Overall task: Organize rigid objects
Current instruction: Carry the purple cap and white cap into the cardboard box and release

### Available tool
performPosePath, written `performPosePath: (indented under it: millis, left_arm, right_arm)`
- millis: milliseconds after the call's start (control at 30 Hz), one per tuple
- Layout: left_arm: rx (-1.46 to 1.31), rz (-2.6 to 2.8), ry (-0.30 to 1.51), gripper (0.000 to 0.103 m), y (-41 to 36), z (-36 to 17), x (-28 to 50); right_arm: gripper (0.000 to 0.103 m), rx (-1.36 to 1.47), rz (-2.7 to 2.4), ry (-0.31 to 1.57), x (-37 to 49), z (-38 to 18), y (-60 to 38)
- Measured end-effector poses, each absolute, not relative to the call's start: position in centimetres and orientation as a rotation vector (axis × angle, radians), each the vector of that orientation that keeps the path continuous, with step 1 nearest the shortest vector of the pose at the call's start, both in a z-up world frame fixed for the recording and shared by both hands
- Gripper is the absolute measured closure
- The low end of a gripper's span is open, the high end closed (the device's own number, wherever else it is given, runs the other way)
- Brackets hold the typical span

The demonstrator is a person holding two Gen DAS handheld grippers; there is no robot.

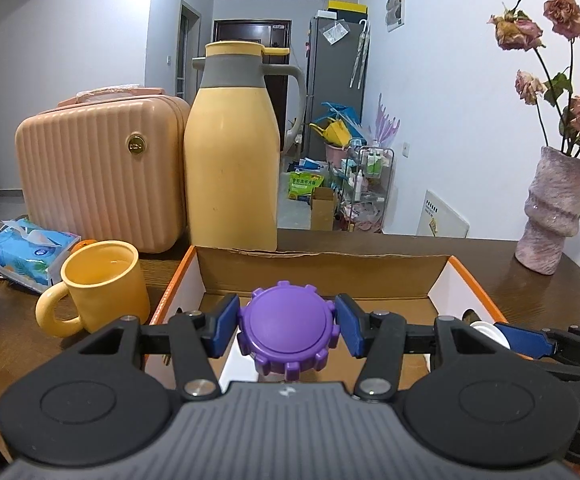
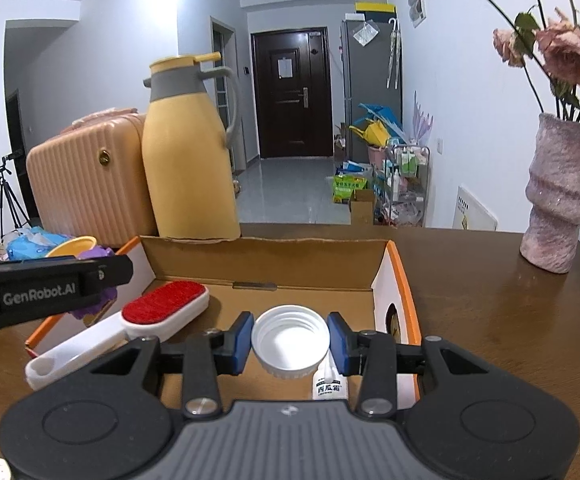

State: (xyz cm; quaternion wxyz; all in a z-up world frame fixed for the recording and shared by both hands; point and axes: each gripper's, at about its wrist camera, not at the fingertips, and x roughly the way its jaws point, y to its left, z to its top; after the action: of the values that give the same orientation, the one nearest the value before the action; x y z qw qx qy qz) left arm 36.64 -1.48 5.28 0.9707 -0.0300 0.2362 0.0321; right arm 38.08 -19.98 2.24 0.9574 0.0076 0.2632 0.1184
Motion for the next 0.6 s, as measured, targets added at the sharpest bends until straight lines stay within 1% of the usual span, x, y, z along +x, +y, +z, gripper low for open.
performPosePath:
  millis: [600]
  left_arm:
    - [0.012,0.071,0.525,0.049,-1.9,2.9,39.3]
  right_arm:
    - [0.064,0.024,0.219,0.610,41.3,-0.1,-20.7]
